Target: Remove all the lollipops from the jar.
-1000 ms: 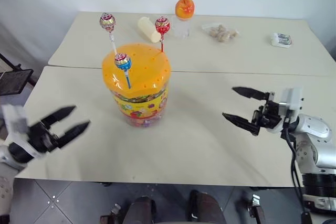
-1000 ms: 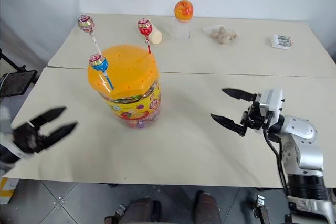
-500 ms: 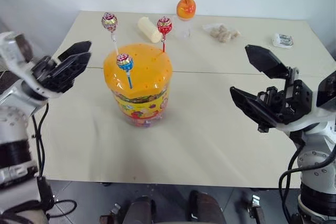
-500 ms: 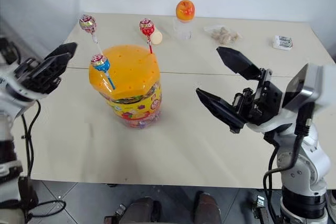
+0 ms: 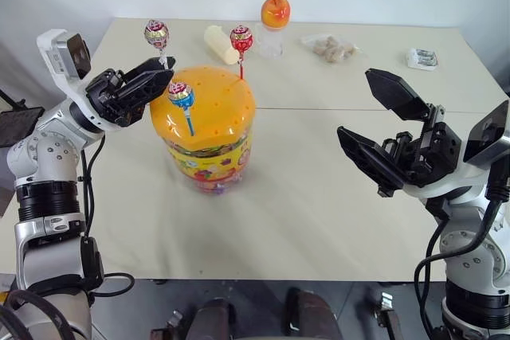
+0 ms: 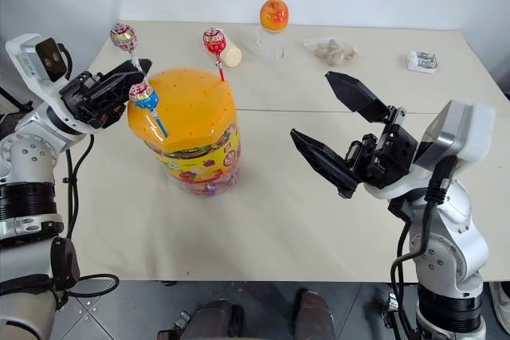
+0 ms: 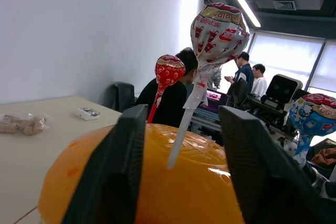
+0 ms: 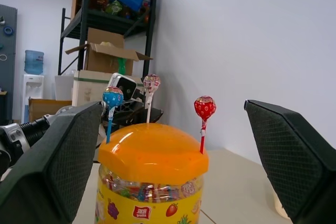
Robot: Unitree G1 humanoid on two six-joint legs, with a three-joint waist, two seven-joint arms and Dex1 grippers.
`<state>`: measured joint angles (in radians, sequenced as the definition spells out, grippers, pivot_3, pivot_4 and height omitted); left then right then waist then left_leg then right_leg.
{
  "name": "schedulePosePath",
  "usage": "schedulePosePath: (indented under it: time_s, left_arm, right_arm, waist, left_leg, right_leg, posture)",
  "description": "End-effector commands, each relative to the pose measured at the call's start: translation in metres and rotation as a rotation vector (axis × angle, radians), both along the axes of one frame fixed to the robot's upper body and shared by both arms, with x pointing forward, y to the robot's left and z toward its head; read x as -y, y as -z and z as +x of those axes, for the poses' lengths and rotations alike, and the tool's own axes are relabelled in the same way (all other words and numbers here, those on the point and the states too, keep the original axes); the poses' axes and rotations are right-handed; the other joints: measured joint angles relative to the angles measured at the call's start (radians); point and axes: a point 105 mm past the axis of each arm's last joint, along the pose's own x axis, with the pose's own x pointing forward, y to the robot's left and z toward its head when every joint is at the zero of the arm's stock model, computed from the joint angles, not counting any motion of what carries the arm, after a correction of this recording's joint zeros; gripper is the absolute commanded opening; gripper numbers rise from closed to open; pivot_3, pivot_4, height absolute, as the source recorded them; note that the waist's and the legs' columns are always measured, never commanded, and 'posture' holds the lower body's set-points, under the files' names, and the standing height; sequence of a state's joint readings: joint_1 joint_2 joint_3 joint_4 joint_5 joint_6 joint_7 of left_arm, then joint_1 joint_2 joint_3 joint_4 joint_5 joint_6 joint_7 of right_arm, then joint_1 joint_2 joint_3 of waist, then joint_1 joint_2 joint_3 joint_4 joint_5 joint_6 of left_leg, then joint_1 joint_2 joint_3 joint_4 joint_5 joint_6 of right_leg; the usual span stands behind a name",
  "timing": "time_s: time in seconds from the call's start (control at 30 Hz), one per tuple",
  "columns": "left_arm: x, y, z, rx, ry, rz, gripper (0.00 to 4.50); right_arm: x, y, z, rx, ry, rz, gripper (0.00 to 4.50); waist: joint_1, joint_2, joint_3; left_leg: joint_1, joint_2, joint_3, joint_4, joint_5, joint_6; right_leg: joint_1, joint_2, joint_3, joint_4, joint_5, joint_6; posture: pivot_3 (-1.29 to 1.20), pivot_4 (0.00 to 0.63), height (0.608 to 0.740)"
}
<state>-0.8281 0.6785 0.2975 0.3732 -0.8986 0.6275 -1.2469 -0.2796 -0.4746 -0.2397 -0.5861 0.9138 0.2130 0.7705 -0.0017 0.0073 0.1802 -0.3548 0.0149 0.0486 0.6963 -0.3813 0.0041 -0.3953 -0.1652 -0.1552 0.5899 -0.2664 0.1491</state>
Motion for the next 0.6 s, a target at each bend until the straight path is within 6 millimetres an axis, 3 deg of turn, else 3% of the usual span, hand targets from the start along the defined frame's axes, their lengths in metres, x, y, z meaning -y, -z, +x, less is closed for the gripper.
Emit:
schedulePosePath:
  time_s: [0.03,0.13,0.3,0.43,0.5,0.6]
  left_arm:
    - [-0.004,-0.014,-0.004,0.051,-0.002,-0.018,0.94]
    - [-0.006,-0.025,-0.002,0.066,-0.032,-0.084,0.02]
    - [-0.025,-0.06,-0.006,0.085,-0.07,-0.299,0.02]
    - [-0.069,-0.081,-0.012,0.081,-0.251,-0.44,0.02]
    - [-0.092,-0.065,-0.005,-0.022,-0.457,-0.341,0.02]
    - [-0.121,-0.015,-0.007,-0.183,-0.719,-0.015,0.02]
  right_arm:
    - [0.0,-0.007,-0.006,0.048,-0.001,0.022,4.5]
    - [-0.002,-0.008,-0.006,0.049,-0.028,0.019,4.5]
    - [-0.01,-0.01,-0.007,0.065,-0.099,-0.024,4.5]
    - [-0.018,0.001,-0.006,0.067,-0.208,-0.225,4.5]
    - [-0.021,0.012,-0.005,0.041,-0.28,-0.354,4.5]
    - [-0.024,0.028,-0.006,0.025,-0.356,-0.502,4.5]
  waist:
    - [0.0,0.0,0.0]
    - [0.0,0.0,0.0]
    - [-0.003,-0.001,0.0]
    - [-0.01,-0.001,0.001]
    - [-0.021,-0.001,0.001]
    - [-0.036,-0.001,0.001]
  left_leg:
    - [0.0,0.0,0.0,0.0,0.0,0.0]
    - [0.0,0.0,0.0,0.0,0.0,0.0]
    - [0.0,0.0,-0.001,0.001,0.0,0.0]
    - [0.0,0.0,-0.001,0.001,0.0,0.0]
    - [0.001,0.001,-0.001,0.0,0.0,0.0]
    - [0.003,0.001,0.001,-0.003,0.0,0.0]
  right_leg:
    - [0.0,0.0,0.0,0.0,0.0,0.0]
    - [0.0,0.0,0.0,0.0,0.0,0.0]
    - [0.0,0.0,0.0,0.0,0.0,0.0]
    - [0.0,0.0,0.0,0.0,0.0,0.0]
    - [0.0,0.0,0.0,0.001,0.0,0.0]
    - [0.0,0.0,0.0,0.001,0.0,0.0]
  posture:
    - [0.0,0.15,0.74]
    - [0.0,0.15,0.74]
    - [0.0,0.15,0.74]
    - [0.0,0.15,0.74]
    - [0.0,0.15,0.74]
    - [0.0,0.15,0.74]
